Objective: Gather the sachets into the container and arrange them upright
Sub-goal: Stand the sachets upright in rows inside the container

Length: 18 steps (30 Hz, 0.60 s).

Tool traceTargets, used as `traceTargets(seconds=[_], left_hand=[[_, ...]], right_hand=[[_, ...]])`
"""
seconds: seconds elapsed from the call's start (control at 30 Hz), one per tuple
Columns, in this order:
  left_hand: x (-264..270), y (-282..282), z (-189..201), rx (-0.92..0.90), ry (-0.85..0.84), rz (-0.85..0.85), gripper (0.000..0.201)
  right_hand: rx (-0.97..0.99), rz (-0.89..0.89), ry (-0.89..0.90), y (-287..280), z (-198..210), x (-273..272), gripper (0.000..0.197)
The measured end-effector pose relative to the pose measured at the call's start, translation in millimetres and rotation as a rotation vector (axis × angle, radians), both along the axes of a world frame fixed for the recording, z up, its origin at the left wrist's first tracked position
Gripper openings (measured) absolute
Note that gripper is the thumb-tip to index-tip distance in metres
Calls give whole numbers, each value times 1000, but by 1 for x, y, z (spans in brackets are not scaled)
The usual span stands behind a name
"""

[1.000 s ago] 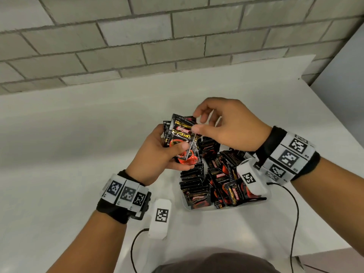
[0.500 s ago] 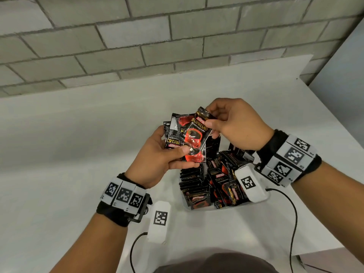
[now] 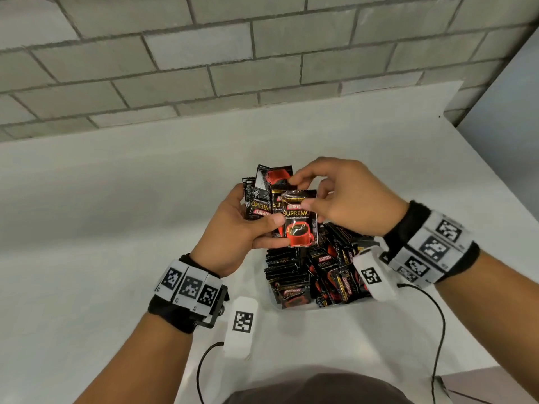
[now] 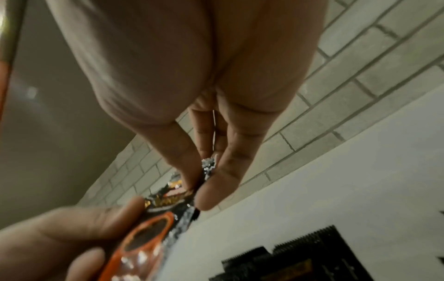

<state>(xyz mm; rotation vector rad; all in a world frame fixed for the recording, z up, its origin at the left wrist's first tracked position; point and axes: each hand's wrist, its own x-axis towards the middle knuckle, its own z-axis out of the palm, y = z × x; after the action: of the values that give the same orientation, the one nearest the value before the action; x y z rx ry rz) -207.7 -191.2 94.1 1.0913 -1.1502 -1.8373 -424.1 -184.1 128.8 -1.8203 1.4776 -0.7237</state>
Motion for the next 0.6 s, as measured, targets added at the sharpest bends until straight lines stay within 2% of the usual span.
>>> traceTargets(seconds=[0.13, 0.27, 0.4, 0.6], left_hand=[[1, 1, -1, 22, 24, -4, 57], [-1, 2, 1, 23, 22, -30, 59], [-4, 0, 6, 47, 27, -2, 53], [-4, -5, 6, 6, -80, -9, 33]], right_hand=[[-37, 3, 21, 0, -8, 3, 39], [-31, 2, 52, -2, -6, 4, 34], [-11, -18, 2, -2, -7, 2, 27], [45, -46, -100, -1, -2, -5, 33]])
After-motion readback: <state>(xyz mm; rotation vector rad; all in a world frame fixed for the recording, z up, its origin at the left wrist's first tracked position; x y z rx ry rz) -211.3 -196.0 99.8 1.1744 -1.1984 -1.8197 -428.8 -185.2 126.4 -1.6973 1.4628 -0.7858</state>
